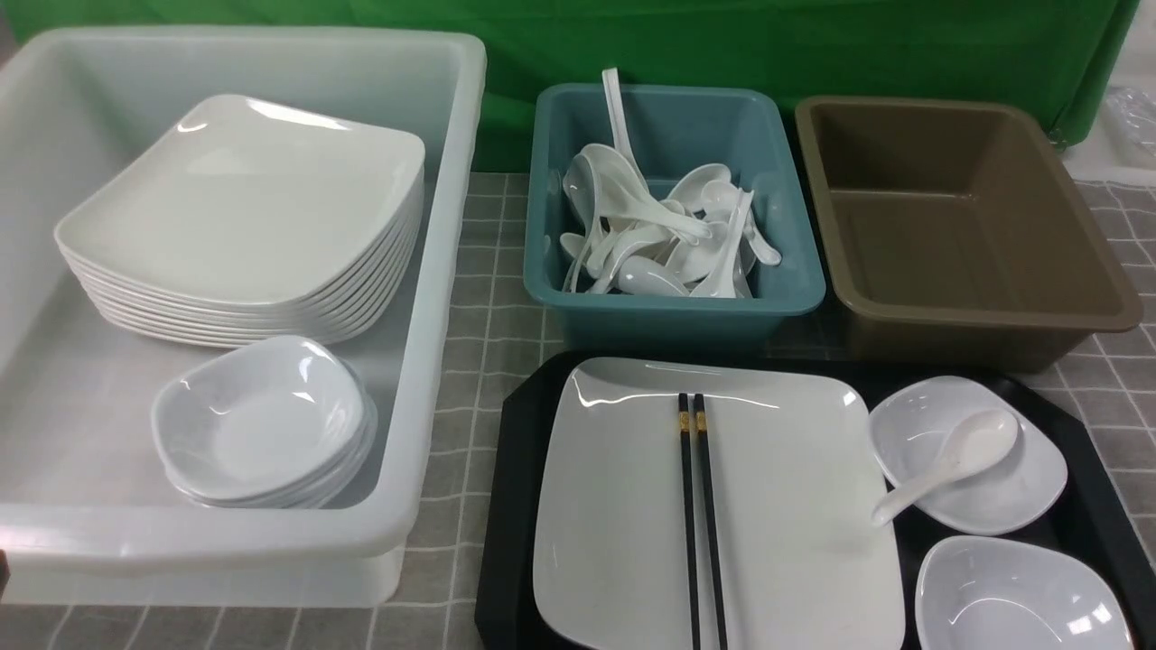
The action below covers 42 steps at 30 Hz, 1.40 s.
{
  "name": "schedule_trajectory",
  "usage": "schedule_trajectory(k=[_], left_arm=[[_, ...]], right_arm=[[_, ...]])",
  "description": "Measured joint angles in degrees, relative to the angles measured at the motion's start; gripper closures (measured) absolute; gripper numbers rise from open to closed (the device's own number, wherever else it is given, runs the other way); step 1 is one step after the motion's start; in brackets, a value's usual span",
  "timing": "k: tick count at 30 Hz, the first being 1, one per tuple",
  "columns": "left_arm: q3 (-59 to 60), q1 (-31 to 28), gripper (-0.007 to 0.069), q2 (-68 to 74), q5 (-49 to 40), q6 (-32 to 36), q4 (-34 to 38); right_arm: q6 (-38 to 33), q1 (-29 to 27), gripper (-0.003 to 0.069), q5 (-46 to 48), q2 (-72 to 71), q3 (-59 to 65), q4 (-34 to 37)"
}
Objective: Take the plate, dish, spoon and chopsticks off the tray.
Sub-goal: Use the right arm to grab a soup spoon from the plate
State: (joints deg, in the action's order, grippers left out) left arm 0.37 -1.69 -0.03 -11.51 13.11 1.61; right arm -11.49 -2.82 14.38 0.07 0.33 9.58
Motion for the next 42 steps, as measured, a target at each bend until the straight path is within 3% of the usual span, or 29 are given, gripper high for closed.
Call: schedule_trajectory(k=[15, 18, 20, 22, 27, 32, 39, 42], left_arm=[[0.0, 0.0, 0.0615, 0.0, 0.9, 0.0, 0.4], [0.0, 0.0, 0.0615, 0.0, 5.4, -2.9, 6.7], [0.0, 0.0, 0.0615, 0.0, 12.9, -10.3, 20.2], [0.0, 0.0, 0.0615, 0.0, 16.7, -13.8, 25.7], [0.0, 0.1, 0.0615, 0.0, 22.7, -19.6, 29.7], [-7.3, 2.0, 0.0615, 2.6, 8.5, -22.6, 22.1], [-26.5, 8.3, 0.0615, 23.5, -10.3, -5.3, 17.1], [-33.2, 12.3, 0.0615, 33.5, -14.5, -2.8, 17.1]], right_arm=[[-0.1, 0.0, 0.0421, 0.0, 0.0, 0.0, 0.0], [-0.1, 0.0, 0.0421, 0.0, 0.0, 0.0, 0.0], [-0.1, 0.0, 0.0421, 0.0, 0.0, 0.0, 0.0], [-0.1, 0.0, 0.0421, 0.0, 0.0, 0.0, 0.0], [-0.1, 0.0, 0.0421, 0.0, 0.0, 0.0, 0.0], [-0.1, 0.0, 0.0421, 0.0, 0.0, 0.0, 0.0], [-0.1, 0.0, 0.0421, 0.0, 0.0, 0.0, 0.0], [-0.1, 0.0, 0.0421, 0.0, 0.0, 0.0, 0.0]])
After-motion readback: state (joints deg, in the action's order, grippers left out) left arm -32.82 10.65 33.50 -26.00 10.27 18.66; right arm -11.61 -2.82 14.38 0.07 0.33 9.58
